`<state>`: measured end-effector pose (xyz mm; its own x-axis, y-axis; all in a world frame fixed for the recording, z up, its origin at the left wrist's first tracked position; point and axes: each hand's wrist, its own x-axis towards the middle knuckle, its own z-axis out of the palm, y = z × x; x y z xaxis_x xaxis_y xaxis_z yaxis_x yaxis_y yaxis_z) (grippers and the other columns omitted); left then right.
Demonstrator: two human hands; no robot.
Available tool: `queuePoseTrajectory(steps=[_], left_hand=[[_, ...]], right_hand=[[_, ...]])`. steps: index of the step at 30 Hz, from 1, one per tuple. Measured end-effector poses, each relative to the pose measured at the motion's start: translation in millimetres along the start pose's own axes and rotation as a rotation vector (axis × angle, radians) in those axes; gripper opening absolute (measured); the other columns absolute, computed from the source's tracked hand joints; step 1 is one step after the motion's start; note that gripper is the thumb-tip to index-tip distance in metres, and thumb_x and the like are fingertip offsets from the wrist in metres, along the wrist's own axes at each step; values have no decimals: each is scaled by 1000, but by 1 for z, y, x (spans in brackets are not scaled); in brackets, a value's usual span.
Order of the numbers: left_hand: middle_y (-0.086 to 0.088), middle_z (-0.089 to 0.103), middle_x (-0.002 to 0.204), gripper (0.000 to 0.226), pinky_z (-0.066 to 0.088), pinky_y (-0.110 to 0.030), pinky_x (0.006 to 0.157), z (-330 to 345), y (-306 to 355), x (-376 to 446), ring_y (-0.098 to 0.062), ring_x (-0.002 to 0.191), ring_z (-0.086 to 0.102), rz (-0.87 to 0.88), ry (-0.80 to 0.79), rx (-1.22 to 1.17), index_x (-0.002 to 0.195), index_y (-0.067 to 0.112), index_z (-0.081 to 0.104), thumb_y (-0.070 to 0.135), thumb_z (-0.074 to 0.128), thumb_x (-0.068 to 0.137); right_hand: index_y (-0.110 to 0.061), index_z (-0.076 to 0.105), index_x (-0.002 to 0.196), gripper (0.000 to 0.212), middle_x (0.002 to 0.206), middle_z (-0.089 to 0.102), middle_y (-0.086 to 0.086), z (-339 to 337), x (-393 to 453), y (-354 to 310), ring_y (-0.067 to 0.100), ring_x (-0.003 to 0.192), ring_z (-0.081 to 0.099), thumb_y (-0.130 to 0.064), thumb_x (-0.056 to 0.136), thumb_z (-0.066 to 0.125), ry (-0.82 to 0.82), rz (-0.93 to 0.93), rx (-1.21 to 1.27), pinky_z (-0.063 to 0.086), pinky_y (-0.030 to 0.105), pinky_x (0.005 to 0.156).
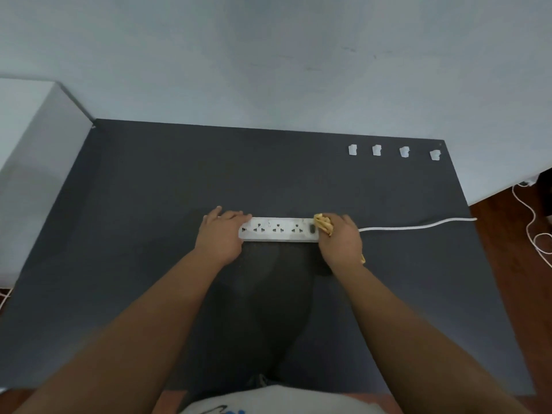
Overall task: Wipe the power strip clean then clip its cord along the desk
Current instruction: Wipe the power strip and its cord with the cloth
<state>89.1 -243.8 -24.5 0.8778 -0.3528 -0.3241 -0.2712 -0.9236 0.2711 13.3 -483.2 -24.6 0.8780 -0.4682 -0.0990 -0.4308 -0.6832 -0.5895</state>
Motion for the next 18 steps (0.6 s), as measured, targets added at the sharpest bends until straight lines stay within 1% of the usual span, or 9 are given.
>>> queuePoseTrajectory(steps=[2,4,5,6,7,9,10,14,18], left_hand=[[4,40,150,63,13,-41,120,2,5,0,-24,143,24,-2,27,-30,142,31,41,31,64,84],[1,44,147,62,13,-33,118,3,12,-1,-22,139,31,-39,73,-119,139,27,46,37,67,81],[0,45,146,61,15,-33,117,4,14,-1,-22,138,32,-62,90,-157,138,25,48,39,68,81],[-2,45,146,61,16,-34,118,5,16,-1,-23,137,33,-80,97,-170,137,25,49,41,67,81],[-3,44,147,62,17,-36,118,7,19,-1,-24,139,32,-88,94,-160,138,24,48,43,67,82],[-3,38,151,66,16,-40,119,10,26,-2,-25,142,27,-69,81,-132,141,24,43,45,65,83],[-1,35,152,67,16,-40,119,12,31,-2,-26,143,25,-38,82,-128,143,24,40,45,64,84],[4,33,154,65,15,-41,120,25,57,2,-23,143,24,165,62,-92,146,26,34,41,60,89],[5,38,149,53,17,-43,117,34,65,7,-21,137,34,238,79,-25,142,31,40,31,57,92]], right_hand=[[-15,66,110,30,103,59,10,1,-3,3,31,93,59,-9,81,58,-66,-44,-69,51,37,79],[-17,66,109,31,105,60,6,7,-15,1,26,94,59,-9,80,59,-235,-202,-112,48,31,77],[-18,67,109,31,105,60,4,7,-21,3,24,94,60,-10,79,60,-281,-262,-109,46,27,76],[-19,67,109,31,105,61,3,5,-20,6,23,92,60,-11,79,62,-264,-278,-79,44,26,75],[-19,68,109,31,104,61,3,0,-14,9,23,91,61,-10,79,62,-189,-236,-26,44,26,75],[-19,68,107,30,102,60,5,-12,6,16,26,89,61,-9,80,60,-23,-79,36,45,28,74],[-18,68,107,31,103,60,6,-17,17,17,27,88,61,-8,80,59,-7,-46,13,46,30,73],[-19,66,111,32,106,56,7,-15,32,14,29,89,60,-11,81,58,-189,-174,-192,50,35,75],[-19,62,117,35,109,55,8,-15,25,18,29,97,55,-15,83,58,-201,-254,-270,49,39,82]])
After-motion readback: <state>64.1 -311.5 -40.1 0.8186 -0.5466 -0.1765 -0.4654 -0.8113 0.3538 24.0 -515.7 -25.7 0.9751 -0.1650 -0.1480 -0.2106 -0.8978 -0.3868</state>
